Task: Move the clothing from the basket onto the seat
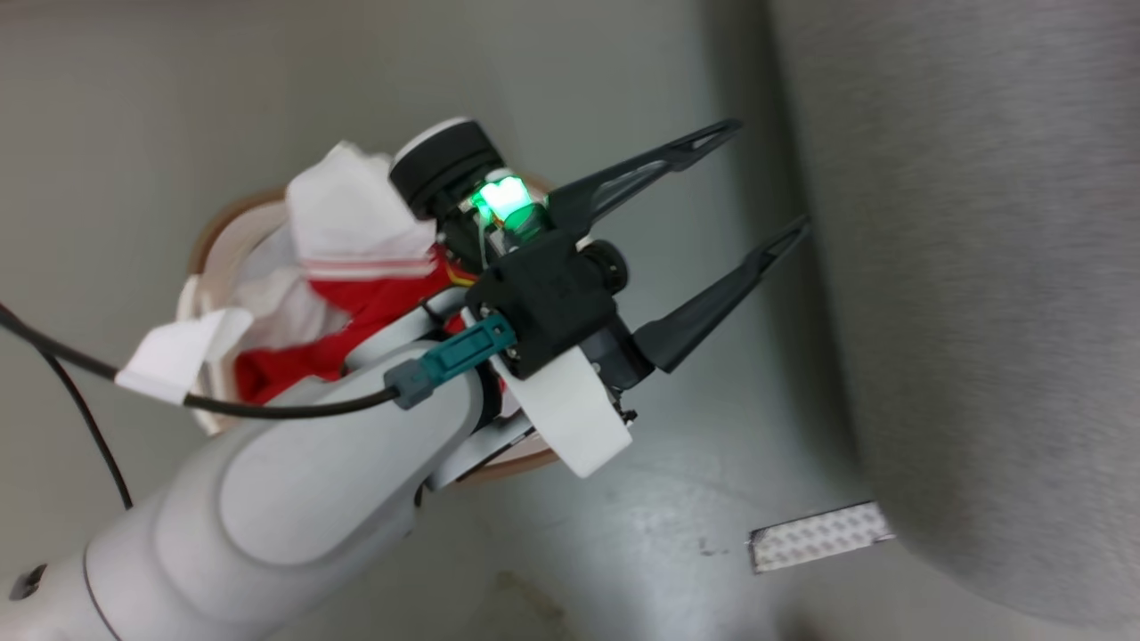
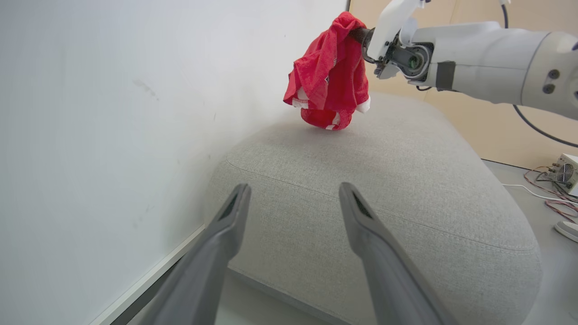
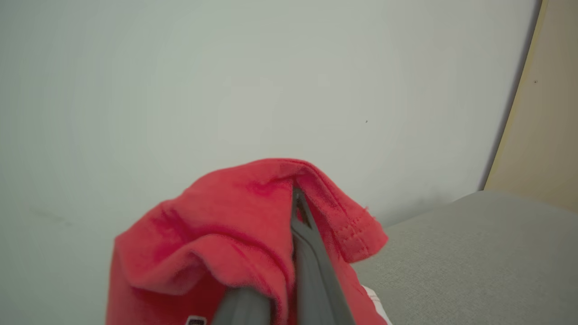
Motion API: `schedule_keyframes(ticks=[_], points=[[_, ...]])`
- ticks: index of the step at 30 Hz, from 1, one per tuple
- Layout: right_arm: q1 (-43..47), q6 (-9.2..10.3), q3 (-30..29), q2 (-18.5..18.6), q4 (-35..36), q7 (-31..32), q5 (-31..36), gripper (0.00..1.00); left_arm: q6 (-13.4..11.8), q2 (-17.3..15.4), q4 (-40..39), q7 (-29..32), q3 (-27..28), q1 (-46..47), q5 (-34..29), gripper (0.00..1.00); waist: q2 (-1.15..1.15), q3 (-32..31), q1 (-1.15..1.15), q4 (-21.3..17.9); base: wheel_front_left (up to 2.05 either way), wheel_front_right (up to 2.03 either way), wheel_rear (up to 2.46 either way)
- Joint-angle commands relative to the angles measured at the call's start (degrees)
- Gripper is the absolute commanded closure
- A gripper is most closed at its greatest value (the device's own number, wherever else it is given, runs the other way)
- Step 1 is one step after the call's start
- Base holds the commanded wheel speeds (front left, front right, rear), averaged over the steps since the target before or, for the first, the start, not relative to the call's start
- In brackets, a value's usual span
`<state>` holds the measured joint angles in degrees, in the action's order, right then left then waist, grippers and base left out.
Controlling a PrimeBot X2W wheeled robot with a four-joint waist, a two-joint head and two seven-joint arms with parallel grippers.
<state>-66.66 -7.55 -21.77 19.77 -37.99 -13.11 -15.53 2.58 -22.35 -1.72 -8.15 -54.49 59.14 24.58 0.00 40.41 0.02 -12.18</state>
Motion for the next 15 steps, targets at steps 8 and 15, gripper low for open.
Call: schedule_keyframes(ticks=[8, 15], points=[[-3.7, 0.12, -16.5, -0.2, -7.0, -1.2, 20.3, 0.87, -0.6, 1.5, 0.7, -2.5, 0.5, 1.7, -1.0, 0.0, 0.0, 7.1, -0.02, 8.2, 0.0, 0.0, 0.0], [0.1, 0.13, -17.4, -4.9, -10.0, -2.1, 26.8, 0.0, -1.4, -0.2, 2.0, -3.5, 1.2, -0.3, 0.1, 0.0, 0.0, 3.4, -0.02, 6.0, 0.0, 0.0, 0.0]])
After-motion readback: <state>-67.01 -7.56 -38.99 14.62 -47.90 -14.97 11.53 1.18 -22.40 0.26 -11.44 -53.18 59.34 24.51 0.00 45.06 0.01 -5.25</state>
